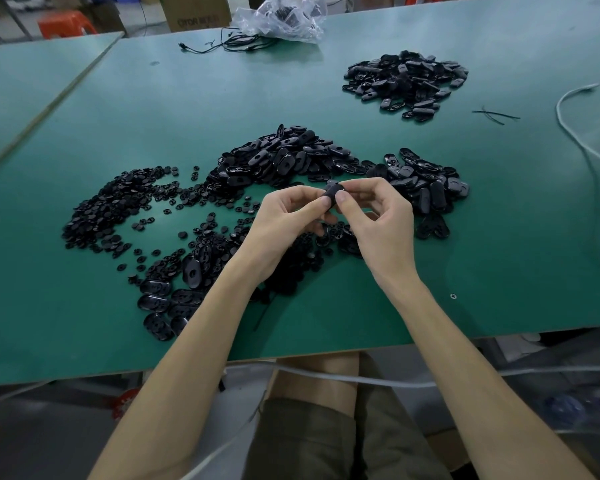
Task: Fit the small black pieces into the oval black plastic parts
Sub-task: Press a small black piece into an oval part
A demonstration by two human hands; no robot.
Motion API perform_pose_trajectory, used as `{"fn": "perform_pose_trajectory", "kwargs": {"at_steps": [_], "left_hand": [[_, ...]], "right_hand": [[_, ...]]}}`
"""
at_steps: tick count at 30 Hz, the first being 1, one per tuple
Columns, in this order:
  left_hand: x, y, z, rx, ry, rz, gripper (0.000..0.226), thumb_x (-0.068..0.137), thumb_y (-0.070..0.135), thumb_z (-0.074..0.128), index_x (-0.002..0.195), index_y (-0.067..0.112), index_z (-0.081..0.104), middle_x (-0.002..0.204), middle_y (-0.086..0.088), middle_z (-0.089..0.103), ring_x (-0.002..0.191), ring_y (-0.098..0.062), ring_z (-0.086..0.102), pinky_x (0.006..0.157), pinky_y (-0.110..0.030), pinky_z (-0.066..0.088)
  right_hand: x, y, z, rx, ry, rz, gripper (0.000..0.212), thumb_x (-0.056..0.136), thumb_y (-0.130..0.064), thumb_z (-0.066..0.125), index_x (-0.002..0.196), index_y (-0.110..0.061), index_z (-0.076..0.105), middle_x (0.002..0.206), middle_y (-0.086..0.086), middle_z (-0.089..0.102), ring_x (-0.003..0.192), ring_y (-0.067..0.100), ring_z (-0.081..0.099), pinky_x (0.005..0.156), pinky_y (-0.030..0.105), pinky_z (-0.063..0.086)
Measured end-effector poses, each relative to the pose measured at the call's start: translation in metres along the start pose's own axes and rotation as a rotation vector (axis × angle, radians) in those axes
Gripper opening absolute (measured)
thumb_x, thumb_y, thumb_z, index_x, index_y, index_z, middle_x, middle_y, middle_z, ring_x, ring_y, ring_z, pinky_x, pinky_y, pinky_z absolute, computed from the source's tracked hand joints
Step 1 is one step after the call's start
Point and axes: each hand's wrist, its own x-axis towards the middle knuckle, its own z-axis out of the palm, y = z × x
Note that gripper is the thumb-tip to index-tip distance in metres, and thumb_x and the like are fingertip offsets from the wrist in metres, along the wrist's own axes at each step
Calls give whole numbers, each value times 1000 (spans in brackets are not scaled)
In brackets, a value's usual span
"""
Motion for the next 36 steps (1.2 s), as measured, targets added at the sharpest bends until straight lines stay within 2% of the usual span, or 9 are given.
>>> {"fn": "perform_pose_trajectory", "kwargs": {"at_steps": [5,13,18,27,30,33,36], "left_hand": [[0,0,0,16,14,16,12,99,14,70,105,6,77,88,-12,76,79,-18,70,73,-25,57],[1,-2,2,30,-3,15,17,100,14,69,108,1,74,86,-10,75,78,-19,69,76,-28,57],[0,-1,2,35,-8,26,15,99,16,70,107,4,75,87,-8,76,79,-18,70,77,-27,57],[0,0,5,43,-12,26,10,101,10,66,107,5,72,90,-10,74,82,-21,70,83,-31,59],[-2,2,6,62,0,19,10,101,7,65,107,3,72,91,-12,73,84,-24,69,83,-32,59],[-3,4,6,127,24,39,11,101,6,64,106,0,71,86,-14,71,79,-24,67,82,-35,59],[-4,6,6,185,50,54,10,101,4,62,104,-1,70,81,-12,70,75,-23,66,84,-37,57]], "right_hand": [[-1,-2,0,-6,-1,2,8,95,-19,74,103,-18,74,95,-10,77,93,9,73,87,44,60],[-3,-4,-1,-17,-2,7,4,96,-22,75,95,-20,72,93,-11,76,92,9,72,86,50,58],[-3,-4,-1,-7,-7,2,4,96,-20,74,95,-18,71,94,-9,76,92,11,73,86,53,58],[-2,-3,-2,-8,-7,-8,3,96,-16,74,96,-14,73,93,-6,76,89,13,72,84,51,59],[-2,-3,-2,-24,-16,-11,3,95,-16,75,97,-13,74,92,-6,76,88,12,72,84,46,60],[-2,-2,-2,-39,-31,-12,4,95,-16,75,97,-14,74,92,-7,76,86,10,72,82,41,60],[-2,0,-1,-50,-42,-12,3,94,-17,76,96,-16,74,92,-7,76,87,11,72,80,41,60]]}}
